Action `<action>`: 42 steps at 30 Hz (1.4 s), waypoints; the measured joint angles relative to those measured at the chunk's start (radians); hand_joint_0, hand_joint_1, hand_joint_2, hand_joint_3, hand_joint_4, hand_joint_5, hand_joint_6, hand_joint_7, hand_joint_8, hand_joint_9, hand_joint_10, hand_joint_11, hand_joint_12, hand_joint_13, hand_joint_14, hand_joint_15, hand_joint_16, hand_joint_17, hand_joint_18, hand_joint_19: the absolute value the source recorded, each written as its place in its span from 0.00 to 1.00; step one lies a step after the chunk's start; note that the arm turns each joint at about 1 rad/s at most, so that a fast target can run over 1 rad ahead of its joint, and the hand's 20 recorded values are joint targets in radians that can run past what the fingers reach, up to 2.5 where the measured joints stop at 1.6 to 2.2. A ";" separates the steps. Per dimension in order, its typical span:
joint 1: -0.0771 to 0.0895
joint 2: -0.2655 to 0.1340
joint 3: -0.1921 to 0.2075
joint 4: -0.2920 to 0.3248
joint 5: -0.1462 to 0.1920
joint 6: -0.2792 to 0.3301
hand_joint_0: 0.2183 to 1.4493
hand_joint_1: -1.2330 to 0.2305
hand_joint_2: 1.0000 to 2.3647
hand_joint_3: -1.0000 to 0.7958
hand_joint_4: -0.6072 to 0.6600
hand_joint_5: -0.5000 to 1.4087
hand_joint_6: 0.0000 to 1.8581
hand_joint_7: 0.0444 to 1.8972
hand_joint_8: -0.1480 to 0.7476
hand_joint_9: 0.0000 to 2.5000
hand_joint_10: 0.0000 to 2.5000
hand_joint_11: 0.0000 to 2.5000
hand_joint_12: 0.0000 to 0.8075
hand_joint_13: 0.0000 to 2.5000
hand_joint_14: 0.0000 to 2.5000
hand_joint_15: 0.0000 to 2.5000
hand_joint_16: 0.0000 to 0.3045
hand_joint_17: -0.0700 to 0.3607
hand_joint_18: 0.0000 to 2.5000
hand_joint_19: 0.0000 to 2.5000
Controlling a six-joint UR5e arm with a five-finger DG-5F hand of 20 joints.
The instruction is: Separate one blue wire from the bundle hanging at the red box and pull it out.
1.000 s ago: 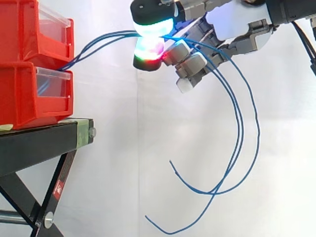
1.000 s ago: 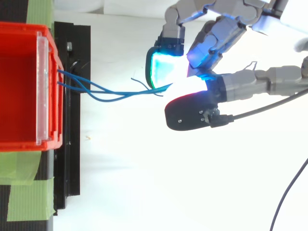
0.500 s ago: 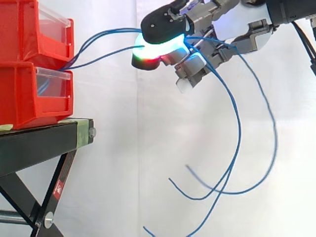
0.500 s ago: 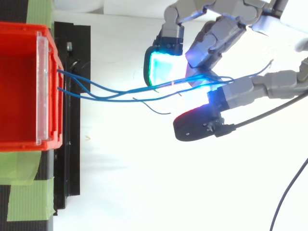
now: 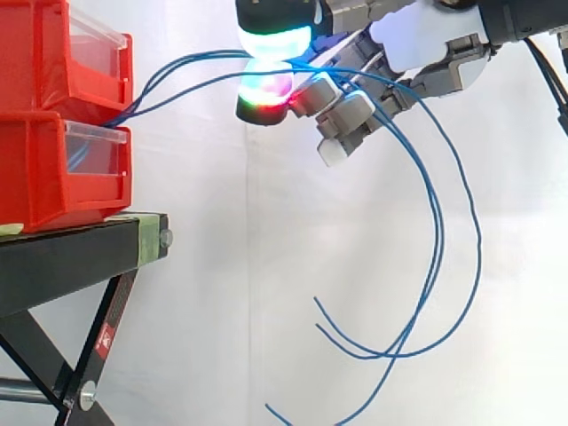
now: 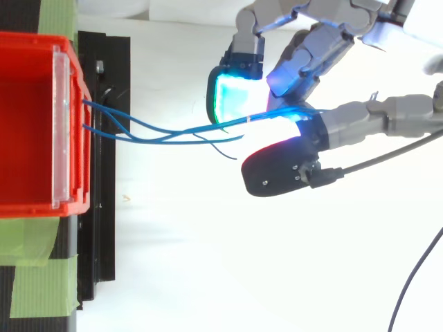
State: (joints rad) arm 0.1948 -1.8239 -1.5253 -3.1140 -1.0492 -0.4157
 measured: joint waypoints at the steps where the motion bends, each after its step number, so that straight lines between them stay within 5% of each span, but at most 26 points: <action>1: 0.000 0.000 0.000 0.000 0.000 0.000 0.27 0.37 0.00 0.32 0.66 0.13 0.46 0.64 0.53 0.39 0.00 0.65 0.45 0.51 0.06 0.66 0.21 0.49 0.29 0.32; 22: 0.000 0.000 0.000 -0.009 0.000 0.000 0.31 0.39 0.01 0.37 0.67 0.15 0.47 0.65 0.54 0.45 0.00 0.66 0.44 0.53 0.09 0.65 0.20 0.47 0.30 0.33; 42: 0.000 0.000 -0.001 -0.009 0.000 0.000 0.27 0.42 0.00 0.32 0.68 0.14 0.46 0.64 0.56 0.45 0.00 0.67 0.46 0.53 0.12 0.63 0.21 0.49 0.31 0.33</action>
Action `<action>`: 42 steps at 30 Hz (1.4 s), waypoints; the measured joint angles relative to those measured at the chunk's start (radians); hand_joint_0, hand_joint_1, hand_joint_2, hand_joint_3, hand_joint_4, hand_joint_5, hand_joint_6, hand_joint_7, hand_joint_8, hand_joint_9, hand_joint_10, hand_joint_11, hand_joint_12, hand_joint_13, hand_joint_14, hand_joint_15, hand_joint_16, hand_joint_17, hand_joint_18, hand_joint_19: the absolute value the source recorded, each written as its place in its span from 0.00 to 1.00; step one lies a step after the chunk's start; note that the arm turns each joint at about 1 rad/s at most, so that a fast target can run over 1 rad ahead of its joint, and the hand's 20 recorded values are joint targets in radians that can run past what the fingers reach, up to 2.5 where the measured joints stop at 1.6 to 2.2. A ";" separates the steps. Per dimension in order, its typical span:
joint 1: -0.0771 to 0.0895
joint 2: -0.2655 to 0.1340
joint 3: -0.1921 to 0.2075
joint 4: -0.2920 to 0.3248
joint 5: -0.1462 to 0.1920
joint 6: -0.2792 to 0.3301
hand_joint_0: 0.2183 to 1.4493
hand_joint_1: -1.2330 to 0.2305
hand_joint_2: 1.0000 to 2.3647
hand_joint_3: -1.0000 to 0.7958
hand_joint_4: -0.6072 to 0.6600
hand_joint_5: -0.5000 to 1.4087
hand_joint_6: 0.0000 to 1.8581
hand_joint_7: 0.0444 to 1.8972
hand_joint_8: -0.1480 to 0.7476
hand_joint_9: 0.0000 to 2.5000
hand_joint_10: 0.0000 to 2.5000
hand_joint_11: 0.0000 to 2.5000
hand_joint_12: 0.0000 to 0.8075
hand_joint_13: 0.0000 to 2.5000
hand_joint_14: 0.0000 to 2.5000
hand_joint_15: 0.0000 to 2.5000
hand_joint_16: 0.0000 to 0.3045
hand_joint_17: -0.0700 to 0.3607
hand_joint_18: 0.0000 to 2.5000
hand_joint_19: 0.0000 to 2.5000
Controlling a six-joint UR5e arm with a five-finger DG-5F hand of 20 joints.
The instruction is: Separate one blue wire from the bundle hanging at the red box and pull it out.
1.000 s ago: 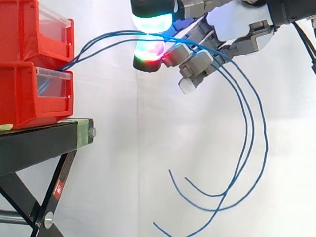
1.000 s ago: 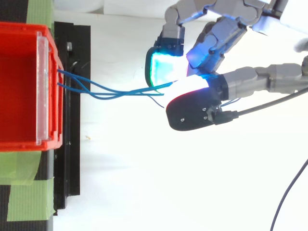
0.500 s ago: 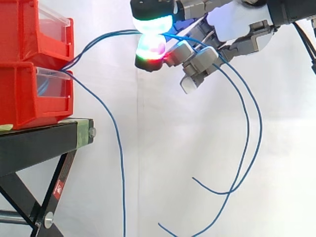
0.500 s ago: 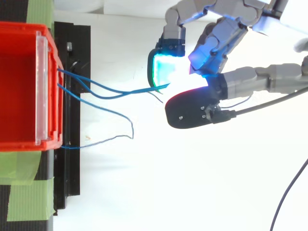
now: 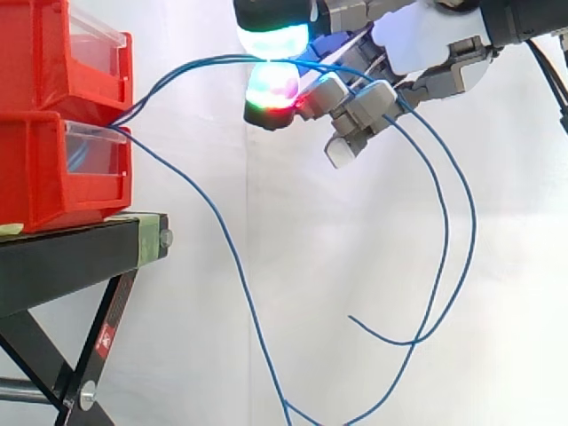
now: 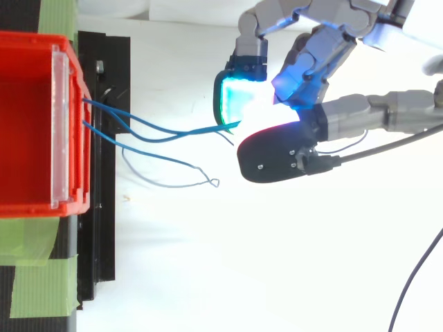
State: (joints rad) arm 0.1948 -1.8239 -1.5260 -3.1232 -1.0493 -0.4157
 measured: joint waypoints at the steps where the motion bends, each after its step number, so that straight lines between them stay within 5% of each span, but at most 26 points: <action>1: 0.000 0.000 0.000 0.000 0.000 0.000 0.26 0.43 0.01 0.32 0.68 0.14 0.46 0.65 0.57 0.45 0.00 0.67 0.46 0.53 0.12 0.63 0.21 0.49 0.31 0.34; 14: 0.000 0.000 0.000 0.000 0.000 0.000 0.31 0.42 0.01 0.40 0.67 0.15 0.47 0.65 0.56 0.48 0.00 0.67 0.44 0.54 0.11 0.64 0.20 0.48 0.31 0.34; 23: 0.000 0.000 0.000 -0.001 0.000 0.000 0.33 0.29 0.02 0.51 0.66 0.14 0.46 0.66 0.53 0.42 0.00 0.68 0.45 0.51 0.06 0.67 0.20 0.48 0.29 0.33; 42: 0.000 0.000 0.000 -0.006 0.000 0.000 0.34 0.21 0.01 0.41 0.66 0.12 0.46 0.66 0.53 0.37 0.01 0.67 0.44 0.49 0.02 0.69 0.20 0.49 0.27 0.32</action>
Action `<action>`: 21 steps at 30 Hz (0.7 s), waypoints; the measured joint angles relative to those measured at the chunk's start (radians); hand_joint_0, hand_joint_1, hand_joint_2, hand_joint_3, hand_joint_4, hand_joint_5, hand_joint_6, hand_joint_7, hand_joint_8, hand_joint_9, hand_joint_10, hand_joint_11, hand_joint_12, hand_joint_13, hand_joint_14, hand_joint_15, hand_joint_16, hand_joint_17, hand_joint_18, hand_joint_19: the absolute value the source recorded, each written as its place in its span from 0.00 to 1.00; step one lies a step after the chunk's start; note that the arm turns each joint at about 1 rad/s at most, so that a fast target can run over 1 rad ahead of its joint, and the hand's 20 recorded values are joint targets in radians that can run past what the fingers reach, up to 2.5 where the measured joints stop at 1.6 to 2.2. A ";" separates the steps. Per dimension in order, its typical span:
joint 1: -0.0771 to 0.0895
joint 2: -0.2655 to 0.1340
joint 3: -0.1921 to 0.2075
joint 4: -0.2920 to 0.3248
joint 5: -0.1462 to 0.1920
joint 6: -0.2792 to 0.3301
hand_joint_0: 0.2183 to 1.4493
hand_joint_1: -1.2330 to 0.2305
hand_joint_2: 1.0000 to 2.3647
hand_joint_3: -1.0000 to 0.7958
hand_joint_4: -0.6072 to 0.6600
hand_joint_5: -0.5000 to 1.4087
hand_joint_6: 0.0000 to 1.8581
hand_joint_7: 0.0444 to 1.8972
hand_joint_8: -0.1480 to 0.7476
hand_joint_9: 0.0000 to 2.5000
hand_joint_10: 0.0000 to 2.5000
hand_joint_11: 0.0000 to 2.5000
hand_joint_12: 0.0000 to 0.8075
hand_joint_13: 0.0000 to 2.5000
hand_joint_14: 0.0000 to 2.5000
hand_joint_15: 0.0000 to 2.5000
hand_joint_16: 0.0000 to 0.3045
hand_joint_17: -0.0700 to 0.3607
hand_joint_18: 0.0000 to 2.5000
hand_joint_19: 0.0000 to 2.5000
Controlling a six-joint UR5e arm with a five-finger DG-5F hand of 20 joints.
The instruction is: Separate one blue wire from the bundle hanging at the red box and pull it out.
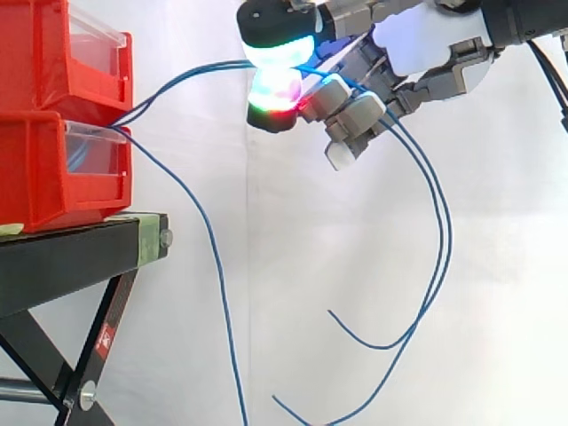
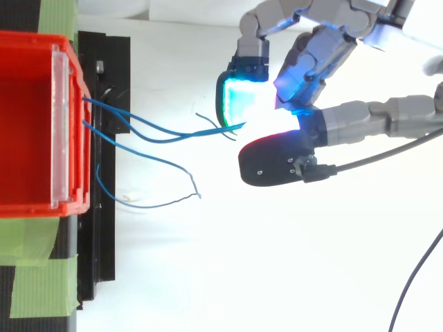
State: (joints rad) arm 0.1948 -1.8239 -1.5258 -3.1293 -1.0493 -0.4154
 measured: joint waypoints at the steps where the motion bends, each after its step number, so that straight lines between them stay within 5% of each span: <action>1: 0.000 0.000 0.000 0.000 0.000 0.000 0.34 0.21 0.01 0.40 0.66 0.12 0.46 0.65 0.52 0.37 0.00 0.67 0.45 0.49 0.02 0.68 0.20 0.49 0.27 0.32; 12: 0.000 0.000 0.000 0.000 0.000 0.000 0.36 0.20 0.01 0.35 0.65 0.12 0.46 0.65 0.52 0.36 0.01 0.66 0.45 0.49 0.01 0.69 0.20 0.49 0.27 0.31; 21: 0.000 0.000 0.000 0.000 0.000 0.000 0.26 0.37 0.01 0.31 0.66 0.14 0.46 0.65 0.55 0.43 0.00 0.66 0.45 0.51 0.08 0.65 0.20 0.49 0.28 0.33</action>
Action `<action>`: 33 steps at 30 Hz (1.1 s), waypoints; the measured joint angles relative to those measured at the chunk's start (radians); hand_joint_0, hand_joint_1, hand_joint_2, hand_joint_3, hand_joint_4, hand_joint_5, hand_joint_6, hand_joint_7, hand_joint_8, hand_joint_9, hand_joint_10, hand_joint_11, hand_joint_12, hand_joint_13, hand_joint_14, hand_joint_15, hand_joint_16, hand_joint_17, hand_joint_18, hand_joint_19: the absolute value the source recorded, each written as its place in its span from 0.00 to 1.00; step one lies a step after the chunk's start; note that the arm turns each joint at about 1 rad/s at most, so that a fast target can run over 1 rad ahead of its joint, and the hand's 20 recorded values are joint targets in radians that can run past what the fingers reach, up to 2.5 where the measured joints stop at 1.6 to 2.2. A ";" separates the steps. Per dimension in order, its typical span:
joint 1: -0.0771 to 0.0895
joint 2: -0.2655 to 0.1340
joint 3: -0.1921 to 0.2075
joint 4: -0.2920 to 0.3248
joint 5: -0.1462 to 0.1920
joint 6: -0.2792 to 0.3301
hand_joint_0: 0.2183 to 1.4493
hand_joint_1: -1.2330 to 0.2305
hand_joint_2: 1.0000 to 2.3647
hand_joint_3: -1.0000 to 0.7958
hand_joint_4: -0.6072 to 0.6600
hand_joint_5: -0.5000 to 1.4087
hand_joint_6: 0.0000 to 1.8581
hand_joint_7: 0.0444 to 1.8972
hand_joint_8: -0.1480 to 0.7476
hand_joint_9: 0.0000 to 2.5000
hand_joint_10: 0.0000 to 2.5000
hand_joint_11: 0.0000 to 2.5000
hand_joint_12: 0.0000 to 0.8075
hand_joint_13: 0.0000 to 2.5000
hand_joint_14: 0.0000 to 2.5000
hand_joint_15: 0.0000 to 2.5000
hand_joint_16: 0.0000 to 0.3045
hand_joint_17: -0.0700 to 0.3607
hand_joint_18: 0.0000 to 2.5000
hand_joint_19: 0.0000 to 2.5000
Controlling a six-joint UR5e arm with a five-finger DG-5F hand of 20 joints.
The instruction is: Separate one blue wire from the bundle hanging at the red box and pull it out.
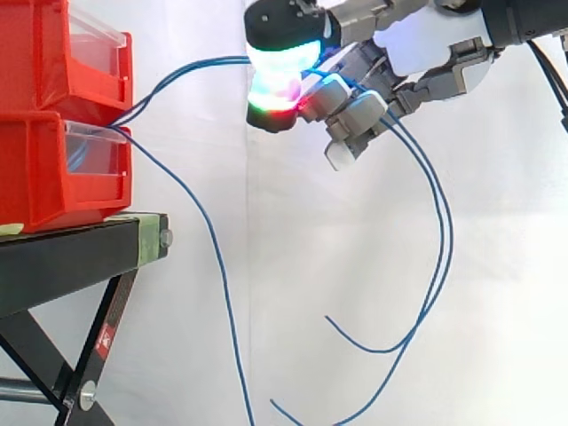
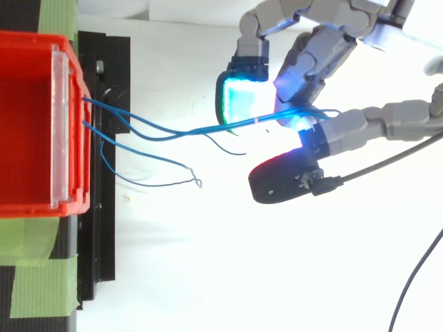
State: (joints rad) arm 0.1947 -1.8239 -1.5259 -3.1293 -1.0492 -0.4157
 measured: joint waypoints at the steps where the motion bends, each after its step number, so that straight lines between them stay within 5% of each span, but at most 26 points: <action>1: 0.000 0.000 0.000 0.000 0.000 0.000 0.27 0.37 0.00 0.31 0.66 0.14 0.45 0.66 0.55 0.43 0.00 0.67 0.46 0.51 0.08 0.65 0.20 0.49 0.29 0.33; 16: 0.000 0.000 0.000 0.000 0.000 0.000 0.30 0.37 0.02 0.47 0.66 0.15 0.47 0.68 0.55 0.47 0.00 0.69 0.44 0.53 0.09 0.66 0.20 0.47 0.31 0.34; 33: 0.000 0.000 0.000 -0.003 0.000 0.000 0.36 0.24 0.02 0.53 0.56 0.12 0.46 0.69 0.52 0.34 0.01 0.67 0.45 0.47 0.02 0.69 0.20 0.48 0.26 0.31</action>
State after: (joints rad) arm 0.1947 -1.8239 -1.5261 -3.1324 -1.0492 -0.4157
